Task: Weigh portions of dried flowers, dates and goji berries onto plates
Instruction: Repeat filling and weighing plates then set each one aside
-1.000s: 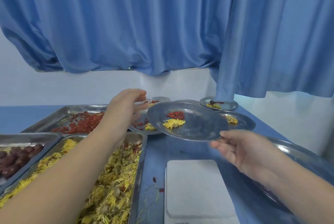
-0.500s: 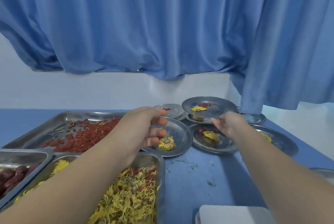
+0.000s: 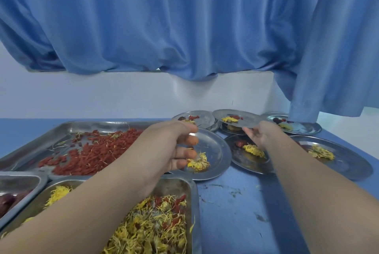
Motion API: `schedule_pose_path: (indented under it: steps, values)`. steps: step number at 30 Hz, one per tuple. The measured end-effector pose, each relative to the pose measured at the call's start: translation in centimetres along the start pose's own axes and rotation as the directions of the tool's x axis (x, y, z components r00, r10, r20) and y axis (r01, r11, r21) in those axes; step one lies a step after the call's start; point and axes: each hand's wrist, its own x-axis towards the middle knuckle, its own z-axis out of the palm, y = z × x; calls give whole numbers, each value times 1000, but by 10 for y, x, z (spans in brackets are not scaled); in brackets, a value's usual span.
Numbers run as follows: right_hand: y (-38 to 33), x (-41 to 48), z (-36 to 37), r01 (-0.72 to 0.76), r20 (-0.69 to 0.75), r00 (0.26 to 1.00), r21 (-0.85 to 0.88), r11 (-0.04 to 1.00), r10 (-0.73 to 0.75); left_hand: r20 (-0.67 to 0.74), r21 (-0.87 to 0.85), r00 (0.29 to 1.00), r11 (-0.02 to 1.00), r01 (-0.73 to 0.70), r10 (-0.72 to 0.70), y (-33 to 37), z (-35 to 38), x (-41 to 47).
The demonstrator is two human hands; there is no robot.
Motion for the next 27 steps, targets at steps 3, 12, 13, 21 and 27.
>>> schedule_pose_path:
  steps: [3,12,13,21,27]
  values:
    - [0,1,3,-18,-9,1000,-48,999,18,0,-15,1000,1000,-14,14,1,-2,1]
    - [-2,16,4,-80,-73,996,-341,937,58,-6,-39,1000,999,-30,29,4,-4,-2]
    - [0,18,5,-79,-68,996,-401,913,56,-5,-42,999,999,-34,34,5,-4,-3]
    - [-2,11,6,30,-23,998,-601,799,-55,5,-85,999,996,-38,39,11,2,-14]
    - [-18,-10,-7,133,41,990,-597,791,-136,-6,-120,999,992,-45,45,20,11,-30]
